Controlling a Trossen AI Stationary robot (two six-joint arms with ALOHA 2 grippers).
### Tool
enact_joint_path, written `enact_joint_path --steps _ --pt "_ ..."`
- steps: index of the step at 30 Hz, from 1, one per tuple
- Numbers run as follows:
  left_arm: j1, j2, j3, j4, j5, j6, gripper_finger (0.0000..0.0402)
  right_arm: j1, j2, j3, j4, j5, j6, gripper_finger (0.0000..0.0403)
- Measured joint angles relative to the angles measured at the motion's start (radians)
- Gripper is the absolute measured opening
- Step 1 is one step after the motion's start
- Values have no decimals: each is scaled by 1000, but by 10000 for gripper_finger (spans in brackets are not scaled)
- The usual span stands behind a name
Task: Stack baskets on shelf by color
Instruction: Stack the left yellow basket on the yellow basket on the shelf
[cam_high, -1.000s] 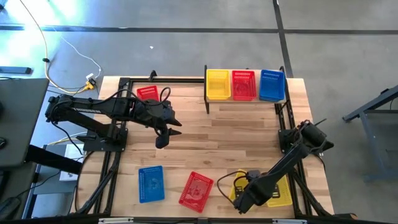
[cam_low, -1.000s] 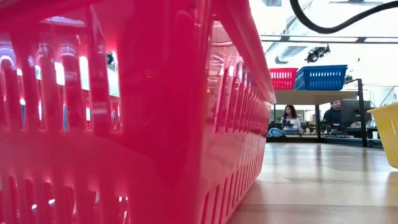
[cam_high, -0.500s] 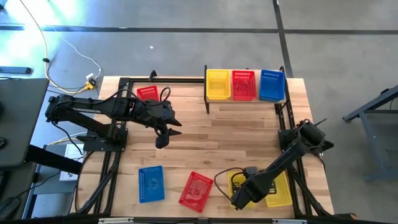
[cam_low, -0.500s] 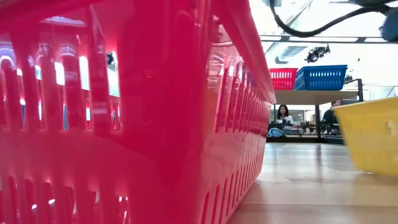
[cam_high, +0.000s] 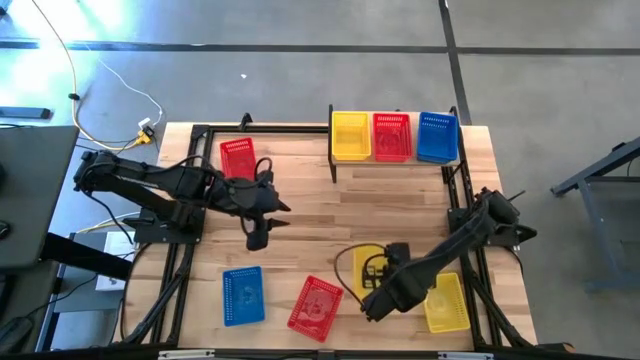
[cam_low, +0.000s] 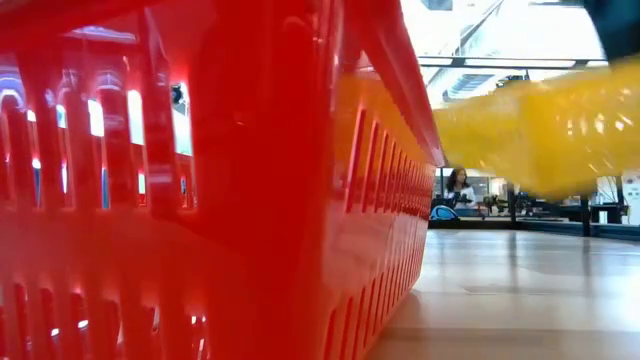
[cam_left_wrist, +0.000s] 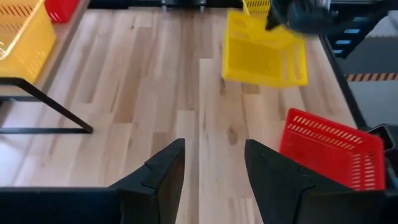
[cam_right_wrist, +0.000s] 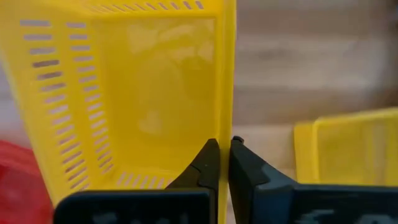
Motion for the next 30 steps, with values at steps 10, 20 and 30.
enact_joint_path --steps 10,20,30 --pt "-74 0 0 1 -188 9 156 -140 -2 149 -61 376 -185 1" --pt "-142 10 0 8 -274 53 156 -287 -1 149 139 529 -471 0" --pt "-203 103 1 58 -379 67 156 -360 -1 147 293 580 -605 0"
